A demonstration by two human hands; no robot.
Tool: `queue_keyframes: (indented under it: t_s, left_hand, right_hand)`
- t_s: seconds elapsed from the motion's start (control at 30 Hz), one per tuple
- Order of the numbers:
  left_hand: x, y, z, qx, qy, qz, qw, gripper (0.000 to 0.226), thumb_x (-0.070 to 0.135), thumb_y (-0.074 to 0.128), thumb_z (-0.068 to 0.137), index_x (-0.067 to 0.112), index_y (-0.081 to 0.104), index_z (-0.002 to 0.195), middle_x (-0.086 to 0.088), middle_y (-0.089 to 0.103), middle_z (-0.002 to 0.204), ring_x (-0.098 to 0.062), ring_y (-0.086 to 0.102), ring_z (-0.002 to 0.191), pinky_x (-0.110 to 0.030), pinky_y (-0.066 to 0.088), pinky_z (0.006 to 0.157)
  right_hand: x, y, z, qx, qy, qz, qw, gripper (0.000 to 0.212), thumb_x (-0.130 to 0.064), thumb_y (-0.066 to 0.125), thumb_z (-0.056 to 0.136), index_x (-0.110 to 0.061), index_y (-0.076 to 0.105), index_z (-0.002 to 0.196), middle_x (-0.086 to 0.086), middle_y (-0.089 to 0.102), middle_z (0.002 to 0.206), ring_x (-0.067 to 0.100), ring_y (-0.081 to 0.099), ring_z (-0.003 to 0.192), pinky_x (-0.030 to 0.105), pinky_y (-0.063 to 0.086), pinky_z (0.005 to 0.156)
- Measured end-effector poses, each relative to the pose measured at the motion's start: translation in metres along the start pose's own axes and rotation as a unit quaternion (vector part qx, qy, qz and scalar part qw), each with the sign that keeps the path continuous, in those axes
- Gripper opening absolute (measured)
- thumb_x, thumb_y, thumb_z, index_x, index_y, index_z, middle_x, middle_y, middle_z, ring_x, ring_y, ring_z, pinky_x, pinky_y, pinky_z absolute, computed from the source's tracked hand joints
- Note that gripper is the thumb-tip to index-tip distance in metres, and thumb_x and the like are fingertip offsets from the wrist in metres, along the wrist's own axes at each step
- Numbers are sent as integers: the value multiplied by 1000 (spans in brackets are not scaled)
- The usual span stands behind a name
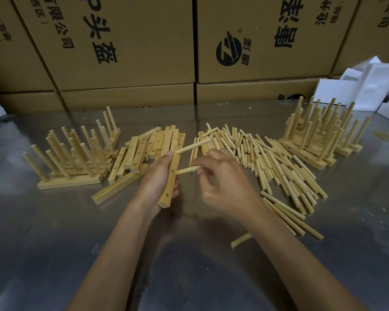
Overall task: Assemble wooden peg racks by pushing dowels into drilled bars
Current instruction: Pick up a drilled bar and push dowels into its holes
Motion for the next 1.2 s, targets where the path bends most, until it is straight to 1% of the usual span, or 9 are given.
queue_keyframes:
  t_s: [0.27,0.4,0.53,0.67,0.87,0.97,1.07,1.13,1.2]
  left_hand:
    - [-2,5,-3,1,17,27,1000,26,43,48,104,22,62,106,-1,47,63,-10,47,45,-21,39,40]
    - [-4,10,-5,-3,25,23,999,24,42,45,106,24,60,110,-2,46,64,-11,44,47,-22,36,39]
    - [-4,11,-5,5,27,20,999,28,43,45,106,26,60,121,-1,43,62,-12,42,48,-22,33,42]
    - [-5,11,-4,10,23,4,1000,32,44,45,106,24,58,126,0,40,59,-11,40,46,-21,32,41]
    - [-7,10,-3,23,25,34,999,36,45,44,105,27,58,133,0,44,61,-11,44,49,-22,36,45]
    - [0,5,-2,44,49,65,996,40,47,44,105,25,58,135,1,48,59,-13,48,52,-23,40,46]
    - [6,-5,0,65,62,61,994,40,46,41,106,20,64,125,-2,51,66,-15,50,55,-25,43,47]
    - [6,-14,3,84,38,13,996,37,44,41,107,19,67,111,-1,52,68,-14,50,54,-25,43,46]
    - [5,-22,5,80,3,-62,995,36,42,41,107,16,65,105,1,52,66,-11,46,50,-22,39,40]
  right_hand:
    - [-3,3,0,33,-27,1,999,9,-15,63,93,-12,70,98,-12,46,87,1,35,88,11,31,72]
    - [-3,5,-2,45,-24,7,999,8,-10,63,92,-10,70,93,-10,51,85,6,42,88,21,33,71]
    - [4,5,-4,58,13,49,997,10,-10,63,91,-12,72,88,-10,55,79,6,45,76,18,31,65]
    - [13,11,-7,58,76,120,988,12,-17,65,92,-13,76,91,-4,69,78,10,58,67,26,45,60]
    - [20,14,-8,53,108,117,986,12,-24,67,92,-18,76,88,-9,63,63,5,52,52,17,32,51]
    - [20,14,-5,38,124,153,980,16,-31,65,94,-20,76,89,-11,63,61,5,57,58,18,37,49]
    - [25,10,-2,53,166,253,952,18,-43,59,96,-31,71,95,-15,67,76,-5,59,71,9,42,57]
    - [41,3,-2,95,219,292,926,15,-39,55,99,-33,69,101,-14,69,84,-4,61,74,10,44,63]
    - [58,0,-3,101,254,247,930,15,-30,53,99,-32,68,105,-14,68,91,0,62,82,18,46,68]
Point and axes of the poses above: each hand's wrist, its own z-axis towards the middle knuckle, its own y-axis out of the palm, x = y × z, the point moved 6 cm from there along z, towards the middle knuckle
